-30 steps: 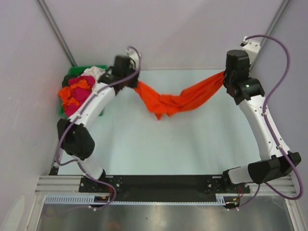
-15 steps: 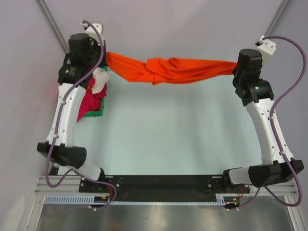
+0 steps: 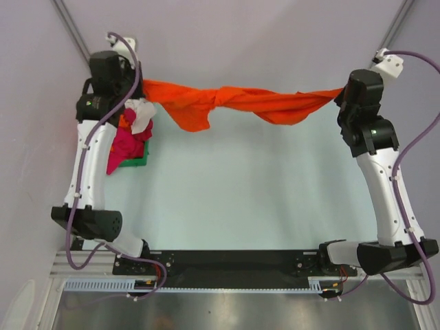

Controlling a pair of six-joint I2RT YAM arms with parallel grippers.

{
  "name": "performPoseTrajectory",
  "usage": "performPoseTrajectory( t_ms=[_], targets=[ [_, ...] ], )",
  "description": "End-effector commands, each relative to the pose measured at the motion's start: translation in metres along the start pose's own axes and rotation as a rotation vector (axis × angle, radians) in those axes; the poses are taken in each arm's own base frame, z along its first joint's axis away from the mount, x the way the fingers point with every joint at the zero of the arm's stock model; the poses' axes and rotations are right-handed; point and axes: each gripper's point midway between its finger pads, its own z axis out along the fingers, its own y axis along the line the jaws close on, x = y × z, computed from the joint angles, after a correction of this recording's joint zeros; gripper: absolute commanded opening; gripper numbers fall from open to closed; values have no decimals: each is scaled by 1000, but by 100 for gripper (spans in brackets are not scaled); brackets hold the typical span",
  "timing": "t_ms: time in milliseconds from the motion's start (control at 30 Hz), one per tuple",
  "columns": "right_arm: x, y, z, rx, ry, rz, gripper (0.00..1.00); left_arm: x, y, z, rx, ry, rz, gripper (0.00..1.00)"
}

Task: Fold and stack the t-shirts
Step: Flatten out the tshirt

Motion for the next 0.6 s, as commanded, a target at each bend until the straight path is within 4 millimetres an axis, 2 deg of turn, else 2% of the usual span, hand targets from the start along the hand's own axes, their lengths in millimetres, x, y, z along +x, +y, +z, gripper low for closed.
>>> performPoseTrajectory(
  t_ms=[0,67,167,200,233,267,300,333,367,400,433,467,500,533,567],
  targets=[
    [103,-13,32,68,259,-115,0,138,-11,54,31,372,2,0],
    [124,-12,42,66,306,-127,0,129,-8,58,20,343,15,0],
    [106,2,53,54,274,-115,0,75,-4,58,7,231,30,0],
    [81,12,53,33,222,-84,0,39,-1,58,-3,156,31,0],
    [67,18,55,20,188,-65,0,20,0,57,-3,119,34,0],
    [58,23,57,11,167,-57,0,13,0,56,-3,126,36,0],
    [45,28,56,-1,143,-42,0,-36,2,39,-10,-1,33,0],
    [22,34,51,-12,103,-21,0,-43,4,38,-18,-20,48,0],
    [18,37,52,-11,97,-22,0,-55,1,33,-21,-64,57,0],
    [14,40,47,-20,89,-28,0,-49,0,33,-24,-49,63,0],
    [14,42,44,-25,80,-32,0,-57,0,16,-19,-77,55,0],
    [15,43,40,-29,73,-38,0,-58,-1,13,-14,-89,53,0],
    [8,42,29,-41,52,-41,0,-35,-3,18,-3,-36,51,0],
    [12,49,21,-58,43,-49,0,-28,-5,15,6,-29,46,0],
    [27,47,19,-54,62,-78,0,-45,-4,-10,7,-110,42,0]
  ],
)
